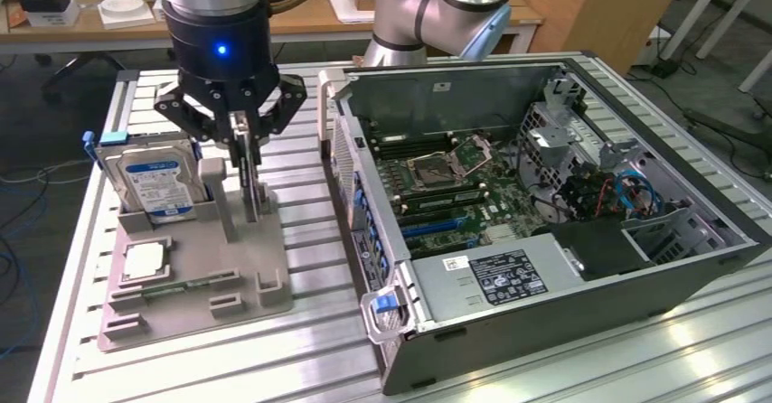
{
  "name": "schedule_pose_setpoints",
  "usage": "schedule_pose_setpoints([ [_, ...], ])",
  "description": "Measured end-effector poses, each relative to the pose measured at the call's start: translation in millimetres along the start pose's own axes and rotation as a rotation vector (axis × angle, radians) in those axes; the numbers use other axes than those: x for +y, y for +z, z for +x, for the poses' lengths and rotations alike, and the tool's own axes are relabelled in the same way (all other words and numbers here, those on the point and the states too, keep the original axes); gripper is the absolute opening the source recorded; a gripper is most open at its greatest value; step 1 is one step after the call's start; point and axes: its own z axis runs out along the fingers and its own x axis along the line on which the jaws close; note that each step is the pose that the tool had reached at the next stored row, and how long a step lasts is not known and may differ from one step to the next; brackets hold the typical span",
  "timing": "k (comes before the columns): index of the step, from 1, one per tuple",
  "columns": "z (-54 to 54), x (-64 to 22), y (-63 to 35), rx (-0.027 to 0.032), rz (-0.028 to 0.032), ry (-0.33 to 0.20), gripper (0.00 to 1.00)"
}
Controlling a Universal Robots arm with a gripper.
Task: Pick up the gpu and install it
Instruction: 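Pick up the gpu and move the gpu toward the slot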
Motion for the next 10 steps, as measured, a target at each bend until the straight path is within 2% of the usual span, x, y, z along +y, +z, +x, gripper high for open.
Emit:
schedule_pose_setpoints([
  [10,0.1,0.3,-6.1,0.0000,-0.0084,0.000,0.26],
])
